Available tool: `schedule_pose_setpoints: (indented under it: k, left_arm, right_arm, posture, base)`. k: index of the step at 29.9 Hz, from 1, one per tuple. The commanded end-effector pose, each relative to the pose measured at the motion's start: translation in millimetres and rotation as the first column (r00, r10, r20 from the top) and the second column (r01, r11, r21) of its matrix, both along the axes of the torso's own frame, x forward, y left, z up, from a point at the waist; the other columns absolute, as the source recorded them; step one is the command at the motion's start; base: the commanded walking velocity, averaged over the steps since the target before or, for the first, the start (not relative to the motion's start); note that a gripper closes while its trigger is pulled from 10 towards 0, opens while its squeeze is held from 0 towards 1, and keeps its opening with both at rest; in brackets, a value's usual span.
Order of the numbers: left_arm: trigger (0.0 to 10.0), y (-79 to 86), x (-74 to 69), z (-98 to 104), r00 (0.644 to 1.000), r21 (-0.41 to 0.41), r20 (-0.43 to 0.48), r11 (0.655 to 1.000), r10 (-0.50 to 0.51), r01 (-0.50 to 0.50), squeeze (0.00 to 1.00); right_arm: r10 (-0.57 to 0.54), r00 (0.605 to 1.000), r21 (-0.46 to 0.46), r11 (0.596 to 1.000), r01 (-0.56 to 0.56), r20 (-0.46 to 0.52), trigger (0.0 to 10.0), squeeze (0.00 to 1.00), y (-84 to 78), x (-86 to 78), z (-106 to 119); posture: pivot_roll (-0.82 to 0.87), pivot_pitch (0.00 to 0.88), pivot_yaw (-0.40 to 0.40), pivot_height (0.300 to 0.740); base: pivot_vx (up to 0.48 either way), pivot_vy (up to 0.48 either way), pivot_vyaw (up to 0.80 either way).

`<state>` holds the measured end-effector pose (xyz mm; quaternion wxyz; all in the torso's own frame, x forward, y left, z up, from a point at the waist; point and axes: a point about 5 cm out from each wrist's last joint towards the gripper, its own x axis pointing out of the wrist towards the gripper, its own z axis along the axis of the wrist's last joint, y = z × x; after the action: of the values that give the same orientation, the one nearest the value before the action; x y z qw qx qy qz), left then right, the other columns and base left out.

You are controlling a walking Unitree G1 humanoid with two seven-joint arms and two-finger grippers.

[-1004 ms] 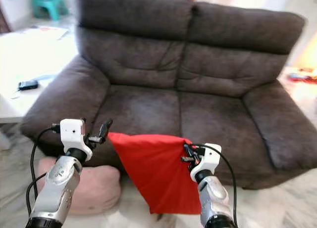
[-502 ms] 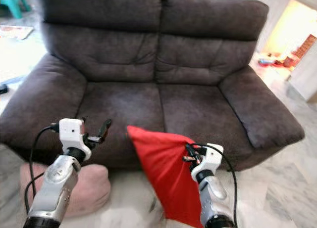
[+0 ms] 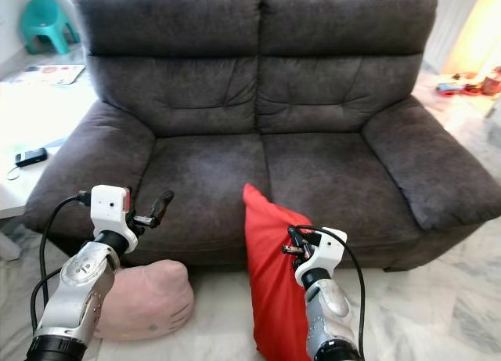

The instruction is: Move the pillow to the sofa from floor

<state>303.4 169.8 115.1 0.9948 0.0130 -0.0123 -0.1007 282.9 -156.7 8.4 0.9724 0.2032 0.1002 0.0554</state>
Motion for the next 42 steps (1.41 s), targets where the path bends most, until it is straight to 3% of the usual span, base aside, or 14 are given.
schedule_pose_setpoints:
  k: [1, 13, 16, 17, 19, 21, 24, 30, 33, 36, 38, 40, 41, 42]
  left_arm:
    - [10.0, 0.6, 2.8, -1.8, 1.000, 0.011, -0.017, 1.000, -0.003, 0.003, 0.00]
    - [10.0, -1.7, 1.9, -5.4, 1.000, 0.001, -0.021, 1.000, -0.009, 0.009, 0.00]
    - [10.0, 4.3, 0.5, -2.0, 1.000, 0.005, -0.016, 1.000, -0.011, 0.011, 0.00]
    - [10.0, 6.7, 0.0, -0.3, 1.000, 0.007, -0.016, 1.000, -0.018, 0.019, 0.00]
    - [10.0, 8.1, -0.3, 1.0, 0.999, 0.011, -0.015, 1.000, -0.029, 0.029, 0.00]
    - [10.0, 13.2, -1.1, 3.7, 0.998, 0.038, -0.023, 0.997, -0.059, 0.060, 0.00]
    - [10.0, 20.5, -2.2, 5.6, 0.996, 0.068, -0.035, 0.994, -0.084, 0.086, 0.00]
    - [10.0, 22.4, -9.0, 5.5, 0.982, 0.098, -0.076, 0.979, -0.171, 0.178, 0.00]
    - [10.0, 22.4, -16.3, 5.5, 0.962, 0.118, -0.116, 0.959, -0.245, 0.259, 0.00]
    - [10.0, 23.9, -25.1, 6.1, 0.929, 0.094, -0.170, 0.933, -0.329, 0.348, 0.00]
    - [10.0, 24.8, -36.3, 5.1, 0.878, 0.061, -0.236, 0.895, -0.417, 0.441, 0.00]
    - [10.0, 25.2, -56.1, 4.0, 0.774, -0.010, -0.327, 0.821, -0.542, 0.571, 0.00]
    - [10.0, 25.2, -56.1, 4.0, 0.774, -0.010, -0.327, 0.821, -0.542, 0.571, 0.00]
    - [10.0, 27.5, -70.2, 2.9, 0.697, -0.041, -0.386, 0.766, -0.604, 0.641, 0.00]
  right_arm:
    - [-0.016, 0.988, -0.030, 0.999, 0.021, 0.154, 10.0, 0.00, -6.6, 13.8, 26.0]
    - [-0.035, 0.983, -0.032, 0.999, 0.042, 0.183, 10.0, 0.00, -17.4, 13.8, 30.7]
    - [0.148, 0.954, 0.037, 0.986, -0.163, 0.259, 10.0, 0.00, -5.3, 15.9, 42.6]
    - [0.268, 0.921, 0.033, 0.957, -0.288, 0.284, 10.0, 0.00, 3.5, 12.8, 45.6]
    - [0.355, 0.888, 0.022, 0.926, -0.378, 0.293, 10.0, 0.00, 10.0, 8.6, 46.3]
    - [0.537, 0.792, -0.025, 0.832, -0.555, 0.289, 10.0, 0.00, 20.0, -4.1, 45.6]
    - [0.649, 0.711, -0.041, 0.745, -0.665, 0.271, 10.0, 0.00, 21.3, -15.4, 43.8]
    - [0.743, 0.625, -0.072, 0.655, -0.752, 0.238, 10.0, 0.00, 17.1, -27.1, 43.6]
    - [0.812, 0.546, -0.074, 0.569, -0.819, 0.207, 10.0, 0.00, 14.1, -38.1, 44.2]
    - [0.854, 0.489, -0.074, 0.507, -0.859, 0.175, 10.0, 0.00, 11.6, -45.0, 45.5]
    - [0.868, 0.473, -0.072, 0.487, -0.871, 0.151, 10.0, 0.00, 9.9, -46.5, 44.2]
    - [0.879, 0.455, -0.065, 0.468, -0.882, 0.143, 10.0, 0.00, 9.1, -47.8, 45.3]
    - [0.879, 0.455, -0.065, 0.468, -0.882, 0.143, 10.0, 0.00, 9.1, -47.8, 45.3]
    - [0.888, 0.439, -0.068, 0.451, -0.890, 0.139, 10.0, 0.00, 9.1, -48.6, 46.2]
  posture:
    - [0.10, 0.000, 0.026, 0.740]
    - [0.10, 0.000, 0.010, 0.740]
    - [0.09, 0.000, 0.012, 0.740]
    - [0.10, 0.000, 0.011, 0.740]
    - [0.10, 0.000, 0.011, 0.740]
    - [0.10, 0.000, 0.010, 0.740]
    - [0.10, 0.000, 0.011, 0.740]
    - [0.10, 0.000, 0.009, 0.740]
    - [0.11, 0.000, 0.005, 0.740]
    - [0.12, 0.000, -0.002, 0.740]
    - [0.12, 0.000, -0.006, 0.740]
    - [0.13, 0.000, -0.010, 0.740]
    - [0.13, 0.000, -0.010, 0.740]
    - [0.13, 0.000, -0.010, 0.740]
  base:
    - [0.000, 0.000, 0.00]
    - [0.000, 0.000, 0.00]
    - [0.000, 0.000, 0.00]
    - [0.000, 0.000, 0.00]
    - [0.000, 0.000, 0.00]
    - [0.000, 0.000, 0.00]
    - [0.000, 0.000, 0.00]
    - [0.000, 0.000, 0.00]
    - [0.000, 0.000, 0.00]
    - [0.000, 0.000, 0.00]
    - [0.000, 0.000, 0.00]
    - [0.000, 0.000, 0.00]
    - [0.000, 0.000, 0.00]
    - [0.000, 0.000, 0.00]
